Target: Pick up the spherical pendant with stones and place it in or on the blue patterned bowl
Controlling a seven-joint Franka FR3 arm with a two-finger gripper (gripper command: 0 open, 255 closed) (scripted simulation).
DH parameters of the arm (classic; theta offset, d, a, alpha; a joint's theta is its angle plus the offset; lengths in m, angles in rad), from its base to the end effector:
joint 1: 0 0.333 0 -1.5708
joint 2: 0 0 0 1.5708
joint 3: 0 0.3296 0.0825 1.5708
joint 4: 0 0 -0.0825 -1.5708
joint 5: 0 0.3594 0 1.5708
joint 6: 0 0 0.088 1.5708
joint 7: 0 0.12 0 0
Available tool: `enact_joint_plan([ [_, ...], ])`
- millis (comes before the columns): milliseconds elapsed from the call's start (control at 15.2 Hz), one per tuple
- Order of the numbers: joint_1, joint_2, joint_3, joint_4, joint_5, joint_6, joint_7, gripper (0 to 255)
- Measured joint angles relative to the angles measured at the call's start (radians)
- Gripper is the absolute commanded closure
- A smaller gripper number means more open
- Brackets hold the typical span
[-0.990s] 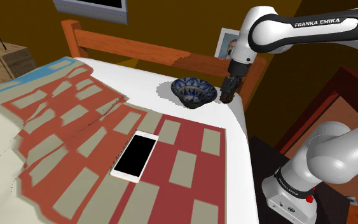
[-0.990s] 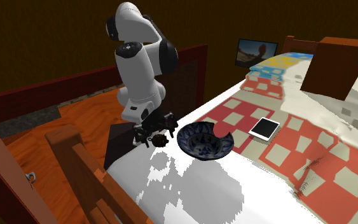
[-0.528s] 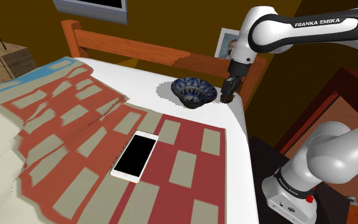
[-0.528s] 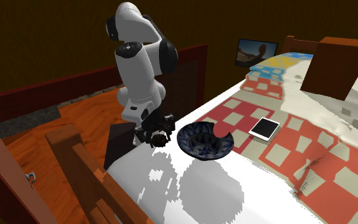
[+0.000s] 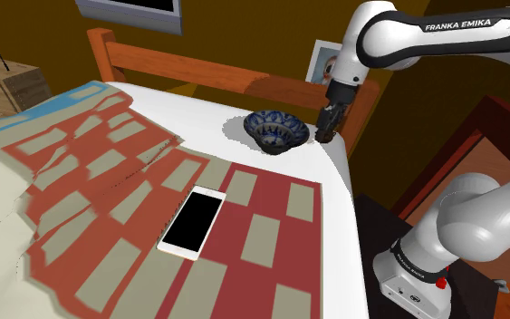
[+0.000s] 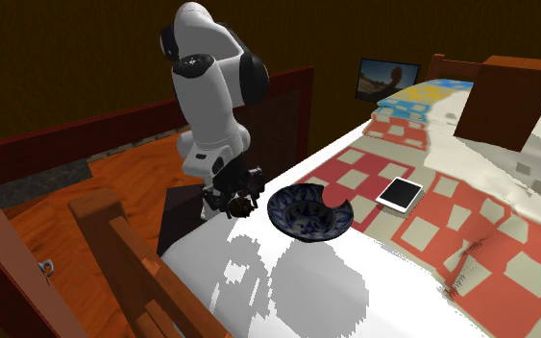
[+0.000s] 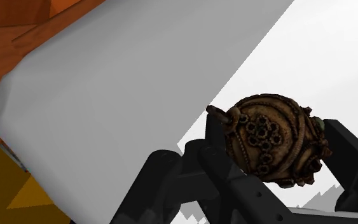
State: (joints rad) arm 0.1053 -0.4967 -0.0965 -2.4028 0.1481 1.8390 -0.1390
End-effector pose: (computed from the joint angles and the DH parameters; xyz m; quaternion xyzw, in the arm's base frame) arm 0.3622 0.0135 0.4968 -0.9933 -0.0580 0.0293 0.0954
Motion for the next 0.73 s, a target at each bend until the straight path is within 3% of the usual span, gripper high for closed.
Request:
enact_joint_plan([
  [726, 0.000, -0.014, 0.001, 0.139, -0.005, -0.151, 0.025, 255],
])
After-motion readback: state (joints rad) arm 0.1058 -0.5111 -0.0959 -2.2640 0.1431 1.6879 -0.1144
